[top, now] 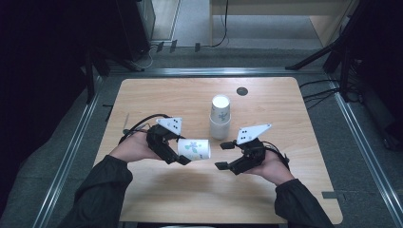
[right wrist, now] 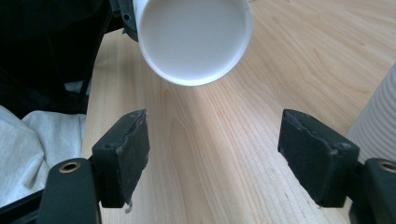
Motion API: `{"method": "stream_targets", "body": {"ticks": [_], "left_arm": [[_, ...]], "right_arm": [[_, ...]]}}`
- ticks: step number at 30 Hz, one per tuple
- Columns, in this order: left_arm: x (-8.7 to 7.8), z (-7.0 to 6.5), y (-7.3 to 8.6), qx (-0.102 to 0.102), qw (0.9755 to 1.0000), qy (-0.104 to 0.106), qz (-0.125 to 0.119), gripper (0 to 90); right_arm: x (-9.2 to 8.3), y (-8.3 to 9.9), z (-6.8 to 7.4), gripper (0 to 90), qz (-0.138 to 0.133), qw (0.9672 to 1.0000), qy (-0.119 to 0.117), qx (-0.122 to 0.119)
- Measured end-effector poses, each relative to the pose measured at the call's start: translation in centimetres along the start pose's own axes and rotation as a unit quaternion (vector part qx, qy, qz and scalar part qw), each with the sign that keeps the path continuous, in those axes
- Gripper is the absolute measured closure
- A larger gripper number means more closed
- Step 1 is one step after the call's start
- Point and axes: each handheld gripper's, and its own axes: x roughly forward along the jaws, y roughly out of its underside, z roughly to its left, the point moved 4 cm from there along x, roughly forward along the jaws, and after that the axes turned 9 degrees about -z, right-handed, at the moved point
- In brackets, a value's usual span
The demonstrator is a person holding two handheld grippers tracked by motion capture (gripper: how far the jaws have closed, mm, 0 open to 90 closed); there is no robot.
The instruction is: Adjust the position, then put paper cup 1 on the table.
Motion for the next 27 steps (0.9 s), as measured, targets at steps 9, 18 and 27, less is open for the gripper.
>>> {"method": "stream_targets", "body": {"ticks": [9, 18, 27], "left_arm": [[1.2, 0.6, -0.8, 0.011, 0.9982, -0.002, 0.058, 29.6], [2.1, 0.3, 0.1, 0.015, 0.9957, -0.003, 0.092, 30.0], [2.7, 0.2, 0.3, 0.004, 0.9931, -0.004, 0.117, 30.3]], "right_arm": [[-0.3, -0.3, 0.1, 25.1, -0.007, 1.0, 0.003, 0.001], [0.7, -0.2, 0.3, 23.7, 0.002, 1.0, 0.002, -0.003], [2.2, -0.2, 0.6, 23.6, 0.015, 0.9998, -0.013, -0.009]]}}
